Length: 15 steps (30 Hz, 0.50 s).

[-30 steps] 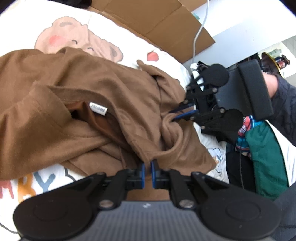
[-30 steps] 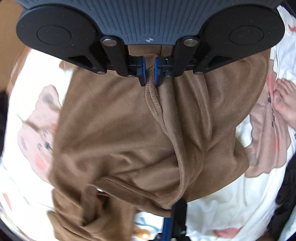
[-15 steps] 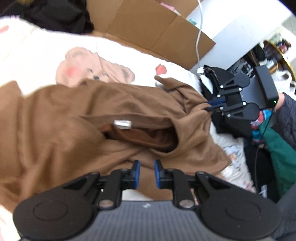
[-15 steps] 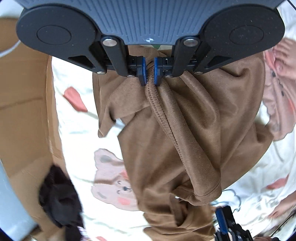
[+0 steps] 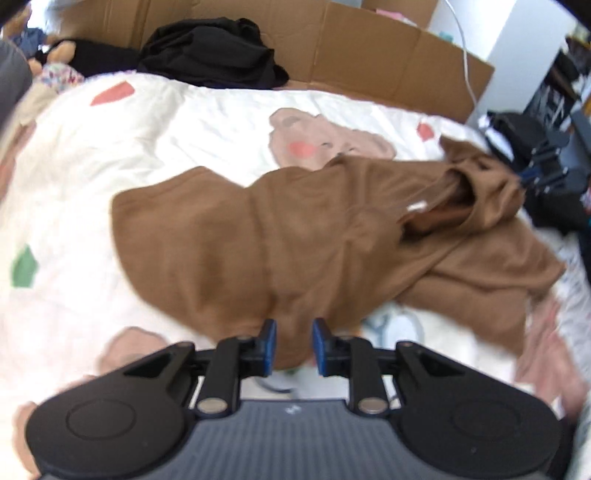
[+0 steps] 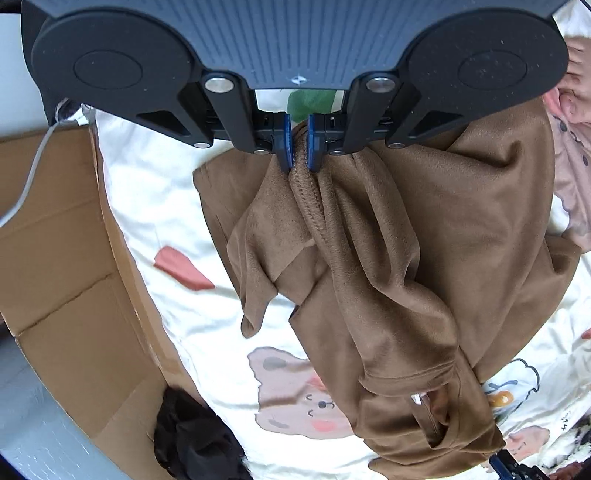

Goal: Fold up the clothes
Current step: 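Lift the T-shirt with the right gripper and pull it across the duvet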

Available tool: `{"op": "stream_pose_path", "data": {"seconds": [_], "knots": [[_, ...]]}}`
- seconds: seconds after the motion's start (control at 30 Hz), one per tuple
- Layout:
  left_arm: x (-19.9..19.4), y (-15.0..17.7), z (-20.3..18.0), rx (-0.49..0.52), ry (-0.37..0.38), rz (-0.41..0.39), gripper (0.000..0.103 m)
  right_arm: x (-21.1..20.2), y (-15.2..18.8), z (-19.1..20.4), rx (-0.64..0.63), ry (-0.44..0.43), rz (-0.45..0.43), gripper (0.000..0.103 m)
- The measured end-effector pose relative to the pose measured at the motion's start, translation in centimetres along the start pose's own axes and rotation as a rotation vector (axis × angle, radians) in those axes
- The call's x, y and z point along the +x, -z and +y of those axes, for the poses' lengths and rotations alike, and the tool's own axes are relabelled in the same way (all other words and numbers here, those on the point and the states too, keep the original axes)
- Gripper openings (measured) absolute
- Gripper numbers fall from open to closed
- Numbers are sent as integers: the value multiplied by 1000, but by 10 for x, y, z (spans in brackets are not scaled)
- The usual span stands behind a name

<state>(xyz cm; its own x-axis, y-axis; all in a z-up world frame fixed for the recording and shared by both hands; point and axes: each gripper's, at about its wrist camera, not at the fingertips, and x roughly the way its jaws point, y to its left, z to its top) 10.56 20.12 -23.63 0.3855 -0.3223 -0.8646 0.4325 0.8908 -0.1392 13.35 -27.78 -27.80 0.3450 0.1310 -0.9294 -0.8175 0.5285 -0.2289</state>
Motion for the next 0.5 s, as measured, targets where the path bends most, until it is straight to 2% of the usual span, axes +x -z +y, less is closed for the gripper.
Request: {"op": "stream_pose_path", "data": {"seconds": [0.2,0.37,0.5], "knots": [[-1,-2,-2,187,-21,10,23,4,1,1,2,2,17,9],[1,-4,-9,420,-28,62,23,6,0,0,5,2,24,9],[9,-3,-13,526,1,109,25,9,2,1,4,-1,33,9]]}}
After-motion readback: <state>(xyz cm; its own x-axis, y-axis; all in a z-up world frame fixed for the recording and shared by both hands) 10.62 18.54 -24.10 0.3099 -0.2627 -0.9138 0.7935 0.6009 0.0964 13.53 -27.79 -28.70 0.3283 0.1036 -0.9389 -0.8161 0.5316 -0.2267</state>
